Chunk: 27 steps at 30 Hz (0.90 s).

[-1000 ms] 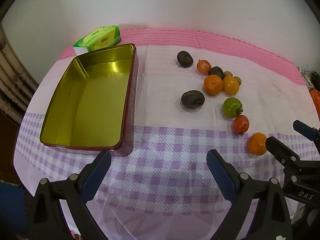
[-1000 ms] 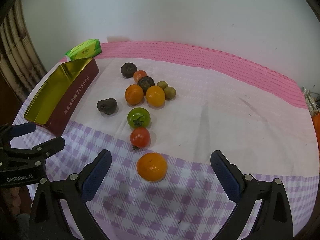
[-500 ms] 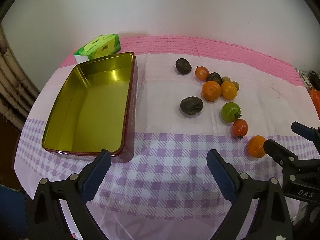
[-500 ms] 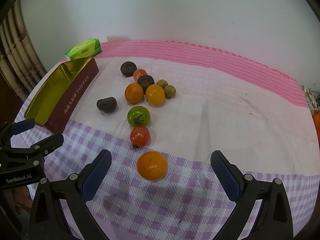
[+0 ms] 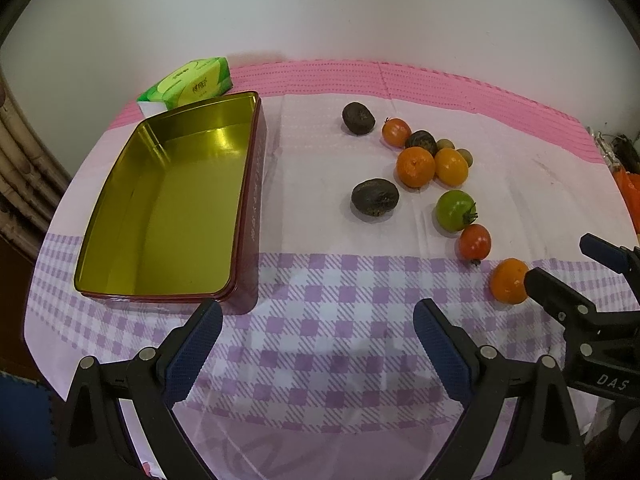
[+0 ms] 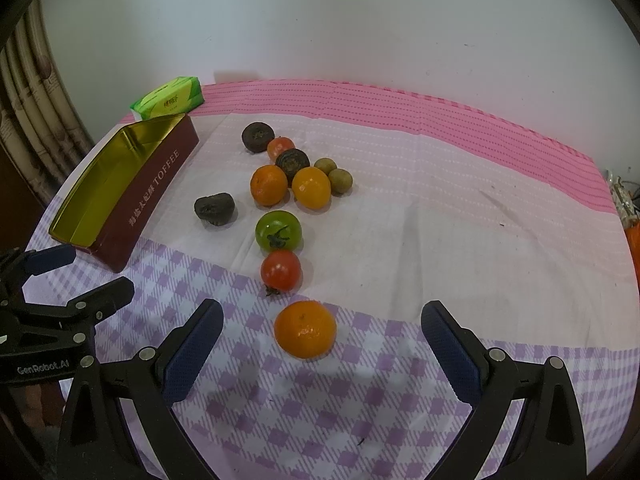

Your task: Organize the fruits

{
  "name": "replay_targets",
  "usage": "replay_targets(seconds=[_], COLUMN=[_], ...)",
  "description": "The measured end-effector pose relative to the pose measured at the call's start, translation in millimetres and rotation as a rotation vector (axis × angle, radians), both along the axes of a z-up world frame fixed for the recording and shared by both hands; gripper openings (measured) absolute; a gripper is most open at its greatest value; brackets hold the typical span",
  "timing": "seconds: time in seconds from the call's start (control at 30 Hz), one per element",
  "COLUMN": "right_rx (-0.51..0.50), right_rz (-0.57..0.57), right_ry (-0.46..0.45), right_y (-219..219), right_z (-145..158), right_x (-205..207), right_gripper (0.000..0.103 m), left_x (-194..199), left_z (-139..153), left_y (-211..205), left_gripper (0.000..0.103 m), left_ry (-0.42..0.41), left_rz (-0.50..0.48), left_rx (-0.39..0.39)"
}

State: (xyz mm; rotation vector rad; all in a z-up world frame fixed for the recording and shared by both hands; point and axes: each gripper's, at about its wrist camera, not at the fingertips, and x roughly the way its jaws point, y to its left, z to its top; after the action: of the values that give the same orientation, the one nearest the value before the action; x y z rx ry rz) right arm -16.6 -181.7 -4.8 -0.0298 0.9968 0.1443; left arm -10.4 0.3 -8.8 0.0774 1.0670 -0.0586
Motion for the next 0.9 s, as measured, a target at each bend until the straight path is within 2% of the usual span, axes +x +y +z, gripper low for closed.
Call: replay_targets(seconds=[0.9], right_rx=[-0.007], right_rz=[0.019], right_ry=[0.006], right_y=[5.7], right_z=[-2.8], right_x=[-10.7], right_gripper=[0.099], left_x=[-1.0], left_z=[-1.8], left_y=[10.3], left_gripper=[0.095], left_ry=[0.022], left_rz=[0.047], left_rx=[0.017])
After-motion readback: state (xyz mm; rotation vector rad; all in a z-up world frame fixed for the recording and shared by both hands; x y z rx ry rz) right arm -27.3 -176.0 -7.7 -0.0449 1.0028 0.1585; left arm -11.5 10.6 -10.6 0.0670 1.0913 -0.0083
